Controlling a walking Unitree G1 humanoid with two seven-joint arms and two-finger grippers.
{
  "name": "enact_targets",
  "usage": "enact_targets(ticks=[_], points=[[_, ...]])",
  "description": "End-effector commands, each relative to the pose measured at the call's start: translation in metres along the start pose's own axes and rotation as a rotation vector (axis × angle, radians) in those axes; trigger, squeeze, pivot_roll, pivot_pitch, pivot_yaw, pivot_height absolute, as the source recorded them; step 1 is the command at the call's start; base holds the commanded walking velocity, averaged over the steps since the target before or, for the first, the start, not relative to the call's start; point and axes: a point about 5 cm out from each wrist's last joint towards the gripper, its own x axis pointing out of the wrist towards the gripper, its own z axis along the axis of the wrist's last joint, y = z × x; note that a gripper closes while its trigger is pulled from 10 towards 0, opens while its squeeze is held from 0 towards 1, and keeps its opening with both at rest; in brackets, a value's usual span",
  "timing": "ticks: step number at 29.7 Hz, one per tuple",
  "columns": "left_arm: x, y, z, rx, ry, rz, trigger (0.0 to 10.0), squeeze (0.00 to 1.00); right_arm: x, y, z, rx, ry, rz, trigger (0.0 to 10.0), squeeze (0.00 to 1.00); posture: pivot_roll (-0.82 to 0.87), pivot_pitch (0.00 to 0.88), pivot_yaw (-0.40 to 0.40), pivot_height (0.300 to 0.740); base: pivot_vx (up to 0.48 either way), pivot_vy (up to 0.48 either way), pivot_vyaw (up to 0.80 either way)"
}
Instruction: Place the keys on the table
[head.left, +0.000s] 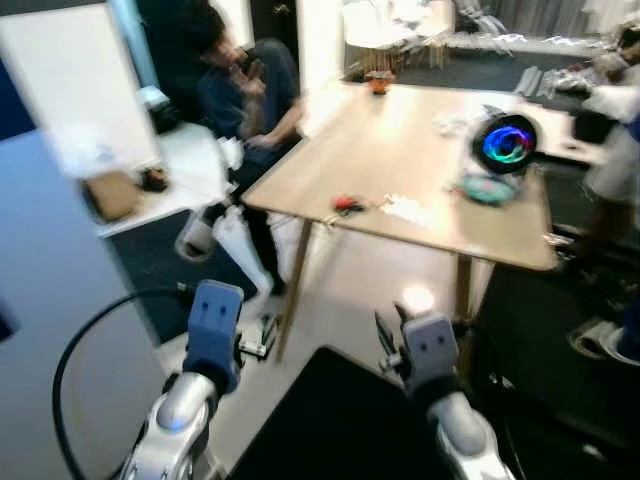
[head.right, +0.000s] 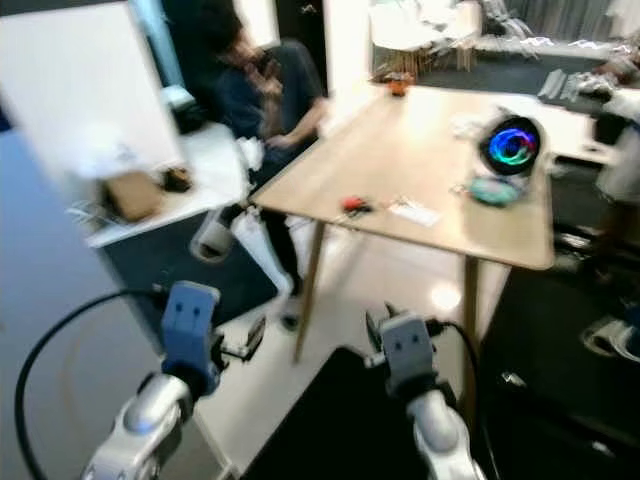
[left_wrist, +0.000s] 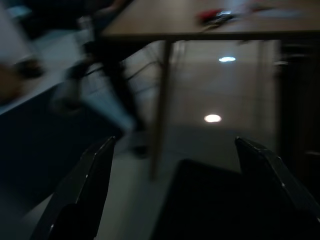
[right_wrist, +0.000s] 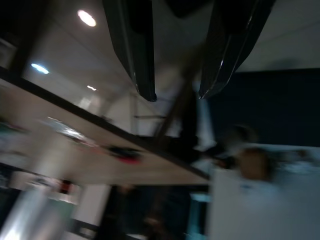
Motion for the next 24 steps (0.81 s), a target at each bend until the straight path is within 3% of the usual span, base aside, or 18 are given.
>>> enact_targets(ticks=[1,24], points=[[-0.0009,0.0007,-0.0016,0.000,0.009,0.007,10.0,0.27,-0.0019,0.0047,-0.0013,0.004,0.005,0.016,10.0,0.00,0.13,0.106,0.045,0.740,0.000,0.000,0.80],[-0.0028,0.0006,-0.0027,-0.001,0.012,0.011,10.0,0.28,-0.0018,0.0060,-0.0008,0.004,0.004,0.023,10.0,0.00,0.14,0.106,0.042,0.740,0.000,0.000,0.80]])
